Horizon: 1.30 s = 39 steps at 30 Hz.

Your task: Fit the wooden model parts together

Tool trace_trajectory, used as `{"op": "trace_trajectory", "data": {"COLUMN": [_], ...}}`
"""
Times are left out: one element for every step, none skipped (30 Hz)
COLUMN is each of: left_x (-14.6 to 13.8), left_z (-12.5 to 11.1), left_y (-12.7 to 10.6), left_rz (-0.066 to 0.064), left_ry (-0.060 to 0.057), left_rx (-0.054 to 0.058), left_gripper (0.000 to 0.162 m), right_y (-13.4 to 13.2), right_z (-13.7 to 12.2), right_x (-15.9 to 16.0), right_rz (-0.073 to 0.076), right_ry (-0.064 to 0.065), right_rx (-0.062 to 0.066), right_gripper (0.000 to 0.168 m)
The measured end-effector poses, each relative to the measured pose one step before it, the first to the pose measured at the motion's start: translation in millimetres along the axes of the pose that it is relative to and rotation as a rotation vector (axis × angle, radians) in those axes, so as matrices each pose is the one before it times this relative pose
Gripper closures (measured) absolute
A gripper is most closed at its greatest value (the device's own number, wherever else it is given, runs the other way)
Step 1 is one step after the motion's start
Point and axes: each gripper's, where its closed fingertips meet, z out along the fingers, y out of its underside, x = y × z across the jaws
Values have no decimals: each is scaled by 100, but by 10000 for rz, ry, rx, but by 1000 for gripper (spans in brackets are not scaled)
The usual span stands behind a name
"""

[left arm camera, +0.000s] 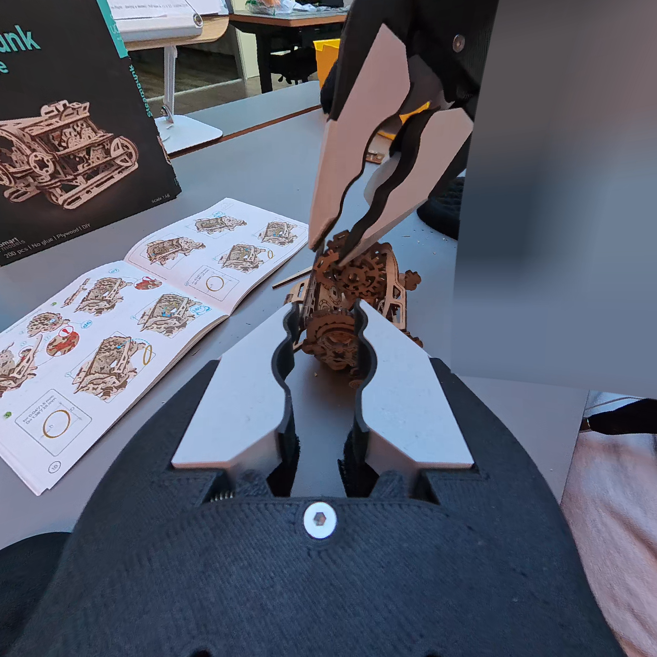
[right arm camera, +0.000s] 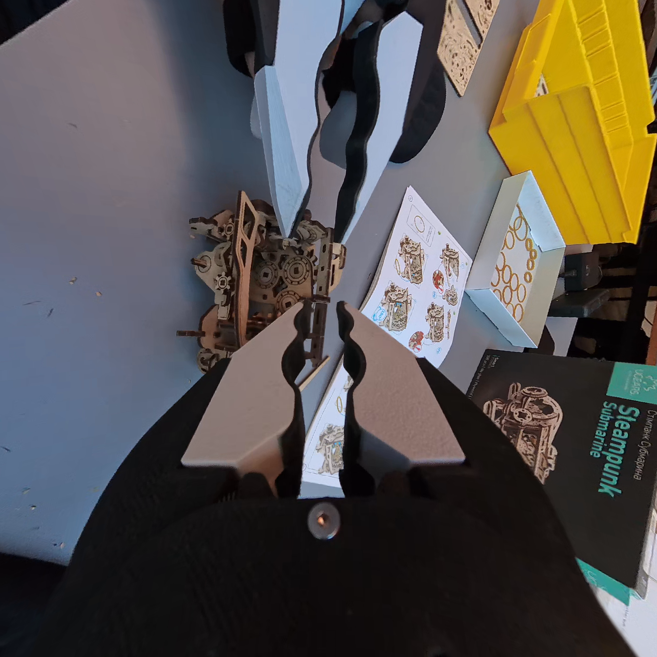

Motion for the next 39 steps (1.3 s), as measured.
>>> {"op": "trace_trajectory", "data": {"left_x": [41, 38, 8, 15, 49, 19, 0, 4, -12, -6, 1, 4, 7, 5, 15, 7, 14, 7, 9, 9, -2, 5, 6, 1, -8, -1, -9, -4, -10, 3, -9, 8, 10, 11, 39, 49, 36, 43, 32], "left_z": [-1, 2, -11, -13, -19, -17, -2, -19, -15, -14, -16, -5, -6, 2, 7, 16, 3, -4, 1, 7, 14, 3, 2, -20, -9, -15, -8, -4, -15, -17, -7, 9, 1, 8, 13, 22, 16, -3, 7], "left_y": [4, -3, 23, 11, 7, 3, 20, 7, 14, 12, 16, 10, -4, -4, -16, -17, -9, -12, -5, -15, -10, -5, -5, 7, 16, -2, -1, 4, 12, 1, -3, -3, -16, -15, -10, -15, -19, -29, -16], "left_rz": [34, 41, 48, 46, 43, 35, 25, 19, 19, 8, 12, 32, 30, 18, 27, 36, 44, 51, 32, 1, -9, -5, 17, 28, 9, -27, -40, -26, -19, -18, 3, 6, -2, 17, 36, 38, 28, 28, 16], "left_ry": [4, -3, -20, -9, 14, 10, -3, 5, 0, 6, 6, -2, -8, -9, -19, -20, -19, -20, -14, -1, 8, 15, 12, 6, 4, 5, 7, 4, 3, 7, 2, 2, 0, -11, -11, -10, -17, -5, 3], "left_rx": [7, 2, -8, -6, -1, 2, 1, 8, 1, -6, -9, -8, -5, 2, 10, 17, 13, 17, 20, 19, 15, 13, 13, 17, 25, 34, 40, 34, 21, 13, 4, 0, -5, -8, -6, 3, 9, 13, 10], "left_gripper": [134, 134, 134, 134, 135, 135, 135, 135, 135, 135, 135, 135, 135, 135, 136, 136, 136, 136, 136, 136, 136, 136, 136, 136, 136, 136, 136, 136, 136, 136, 136, 136, 136, 136, 136, 136, 136, 136, 136], "right_y": [-184, -205, -161, -80, 22, 119, 88, -51, -135, -3, 203, 193, 130, 133, 174, 277, 366, 272, 226, 270, 158, 38, -18, -34, 39, -32, -160, -109, 18, -32, -73, -37, 58, 152, 222, 189, -42, 2, 82], "right_z": [-315, -397, -479, -517, -535, -502, -465, -389, -272, -123, 27, 129, 174, 209, 231, 236, 203, 102, 34, -45, -124, -173, -163, -120, -62, 8, 64, 125, 162, 169, 160, 138, 138, 191, 187, 134, 84, 68, 77], "right_x": [91, 132, 165, 128, -52, -229, -247, -111, 192, 397, 349, 99, 25, -5, -137, -137, -56, 8, 155, 123, 122, 144, 42, 72, 85, -77, -107, -15, 133, 64, -235, 122, 258, -436, -237, 226, 48, -18, -190], "right_rz": [224, 286, 330, 373, 449, 584, 678, 678, 632, 556, 450, 347, 313, 336, 368, 365, 293, 222, 181, 104, 109, 172, 196, 142, 58, -64, -122, -105, -2, 45, -22, 31, 79, -75, -168, -286, -295, -122, -7], "right_ry": [-46, -64, -73, -137, -287, -443, -468, -375, -158, 3, 16, -83, -82, -88, -159, -163, -95, -51, 10, -28, -45, -74, -158, -133, -65, -84, -23, 59, 173, 166, 27, 262, 360, -10, 165, 452, 306, 162, -33], "right_rx": [228, 266, 314, 337, 355, 359, 400, 517, 574, 453, 255, 209, 215, 172, 123, 60, 11, 125, 193, 143, 188, 204, 196, 140, 32, -2, 51, -23, -167, -185, -158, -164, -243, -310, -356, -328, -142, -126, -154], "right_gripper": [153, 152, 151, 148, 144, 140, 135, 134, 135, 135, 134, 133, 131, 128, 125, 121, 118, 117, 118, 118, 118, 120, 122, 124, 126, 127, 128, 129, 130, 130, 130, 131, 132, 132, 132, 132, 132, 133, 134]}}
